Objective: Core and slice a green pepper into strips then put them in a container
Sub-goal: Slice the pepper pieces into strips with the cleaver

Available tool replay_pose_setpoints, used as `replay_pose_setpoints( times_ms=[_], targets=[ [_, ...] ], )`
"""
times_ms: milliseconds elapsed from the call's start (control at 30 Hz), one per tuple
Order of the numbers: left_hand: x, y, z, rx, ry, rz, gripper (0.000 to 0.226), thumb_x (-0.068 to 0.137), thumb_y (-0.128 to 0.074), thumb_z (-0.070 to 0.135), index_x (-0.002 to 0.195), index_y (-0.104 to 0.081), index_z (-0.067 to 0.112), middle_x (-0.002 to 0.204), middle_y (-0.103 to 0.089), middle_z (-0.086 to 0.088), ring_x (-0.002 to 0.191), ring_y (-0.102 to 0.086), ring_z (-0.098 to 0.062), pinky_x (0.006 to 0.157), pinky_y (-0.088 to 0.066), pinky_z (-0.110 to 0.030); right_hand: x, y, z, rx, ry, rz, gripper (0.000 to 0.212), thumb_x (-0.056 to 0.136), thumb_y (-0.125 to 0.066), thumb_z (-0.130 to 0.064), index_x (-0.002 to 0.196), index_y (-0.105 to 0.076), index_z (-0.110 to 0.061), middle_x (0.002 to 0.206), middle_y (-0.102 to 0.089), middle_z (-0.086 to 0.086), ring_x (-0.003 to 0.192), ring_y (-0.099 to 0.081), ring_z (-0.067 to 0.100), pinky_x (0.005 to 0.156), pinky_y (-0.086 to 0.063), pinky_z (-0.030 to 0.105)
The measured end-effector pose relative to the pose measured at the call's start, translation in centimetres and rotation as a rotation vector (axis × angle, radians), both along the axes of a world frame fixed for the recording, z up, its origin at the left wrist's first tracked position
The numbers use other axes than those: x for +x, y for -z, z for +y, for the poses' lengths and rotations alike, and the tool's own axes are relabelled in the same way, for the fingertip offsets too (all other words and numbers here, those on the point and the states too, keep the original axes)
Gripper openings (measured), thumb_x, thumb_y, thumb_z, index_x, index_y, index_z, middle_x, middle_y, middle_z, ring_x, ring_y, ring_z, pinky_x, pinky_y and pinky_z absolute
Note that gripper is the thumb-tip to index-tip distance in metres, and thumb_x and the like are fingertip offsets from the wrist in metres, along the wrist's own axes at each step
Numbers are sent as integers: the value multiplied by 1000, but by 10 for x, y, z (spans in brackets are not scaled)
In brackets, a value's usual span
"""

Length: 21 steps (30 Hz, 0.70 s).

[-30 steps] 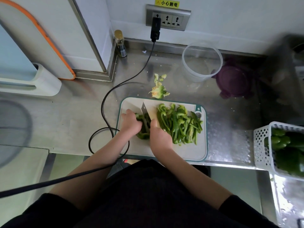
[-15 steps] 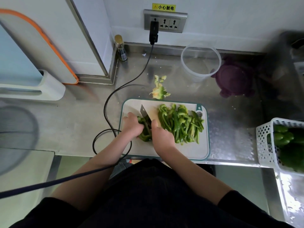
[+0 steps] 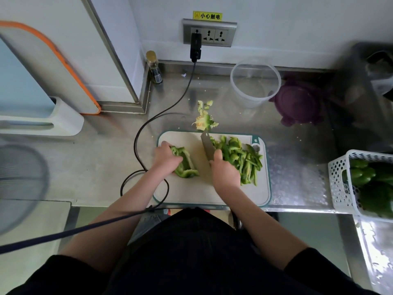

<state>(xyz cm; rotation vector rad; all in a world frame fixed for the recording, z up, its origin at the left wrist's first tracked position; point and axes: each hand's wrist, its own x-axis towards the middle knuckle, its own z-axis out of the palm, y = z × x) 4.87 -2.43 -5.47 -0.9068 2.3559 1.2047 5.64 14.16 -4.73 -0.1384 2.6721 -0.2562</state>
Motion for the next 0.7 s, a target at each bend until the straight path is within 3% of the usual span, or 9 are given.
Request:
replay_pose_setpoints(
  times_ms=[100,200,333,533,700],
  targets=[
    [-3,4,8,15,112,79,43,76,-68,5,115,-50,8,109,-56,-14,82,-57,-20,50,-40,-19,-4,-6,8,-135,91,16,23,103,-33,-25,120,-33,-10,75,-56,8,64,-54,29,54,-42,35],
    [-2,8,13,-1,160,91,44,78,-67,7,118,-49,9,112,-54,-13,86,-57,-20,52,-36,-14,3,-14,5,-249,160,46,22,102,-35,-27,115,-35,-10,73,-56,8,65,-58,32,51,-44,36],
    [6,12,15,40,73,33,37,88,-60,17,117,-41,5,105,-55,-12,84,-54,-21,51,-38,-20,8,-17,-4,-301,182,0,21,102,-35,-28,111,-35,-9,74,-54,7,68,-58,33,55,-48,39],
    [7,7,20,-14,81,40,25,90,-55,17,106,-38,7,78,-49,0,62,-48,-10,44,-33,-22,7,-16,-9,-242,103,-14,25,103,-33,-29,116,-35,-8,70,-51,5,61,-52,29,51,-42,35],
    [4,3,28,-59,99,55,27,91,-53,14,109,-35,6,78,-51,-3,71,-53,-24,54,-40,-30,5,-16,-9,-264,121,-17,25,103,-34,-28,116,-36,-7,70,-51,4,62,-53,30,53,-44,36]
  ],
)
